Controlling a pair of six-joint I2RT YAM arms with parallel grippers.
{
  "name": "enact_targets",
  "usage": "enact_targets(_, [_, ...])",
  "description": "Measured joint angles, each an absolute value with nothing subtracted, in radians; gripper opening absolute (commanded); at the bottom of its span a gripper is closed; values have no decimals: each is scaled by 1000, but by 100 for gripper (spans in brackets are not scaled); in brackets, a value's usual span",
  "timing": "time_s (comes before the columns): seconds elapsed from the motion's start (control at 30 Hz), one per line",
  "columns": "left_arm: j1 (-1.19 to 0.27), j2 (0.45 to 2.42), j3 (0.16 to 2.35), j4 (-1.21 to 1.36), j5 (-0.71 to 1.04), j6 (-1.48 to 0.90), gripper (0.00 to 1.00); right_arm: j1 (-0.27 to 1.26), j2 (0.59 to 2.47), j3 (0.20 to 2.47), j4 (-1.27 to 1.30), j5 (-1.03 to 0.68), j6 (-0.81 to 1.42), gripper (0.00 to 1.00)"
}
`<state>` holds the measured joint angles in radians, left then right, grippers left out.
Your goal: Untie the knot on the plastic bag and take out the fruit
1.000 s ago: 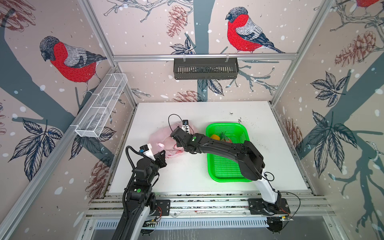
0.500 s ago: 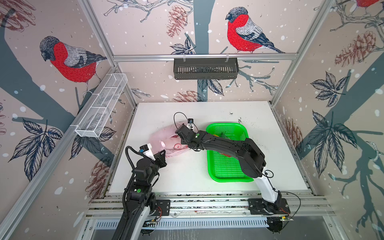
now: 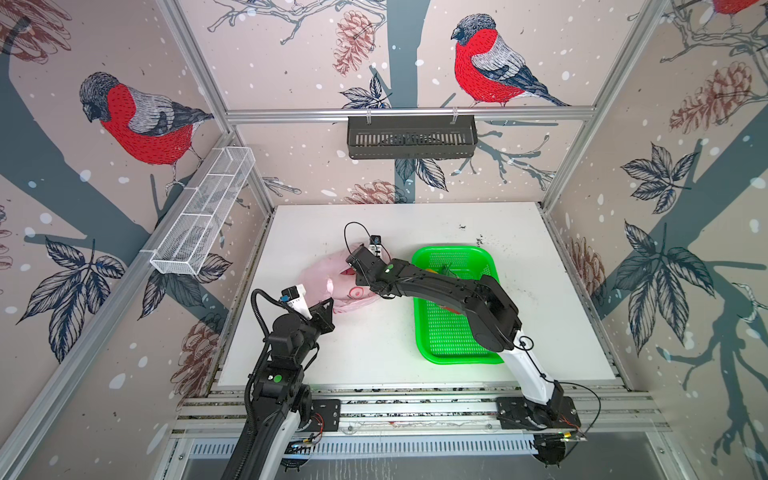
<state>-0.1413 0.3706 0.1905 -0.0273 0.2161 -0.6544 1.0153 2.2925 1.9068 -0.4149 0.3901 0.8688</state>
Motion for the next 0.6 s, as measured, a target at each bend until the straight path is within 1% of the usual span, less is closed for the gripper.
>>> enact_targets(0.1, [-141,382,197,-19,235,-649,0,1004,2306,1916,-414,390,889,44])
enact_targets(0.3, [-142,400,204,3,264,-647,0,979,2325,1939,-419,395,918,52])
enact_targets(0.6, [-144,433,191,22,294,-647,0,961,2353,1967,-429,410,966,60])
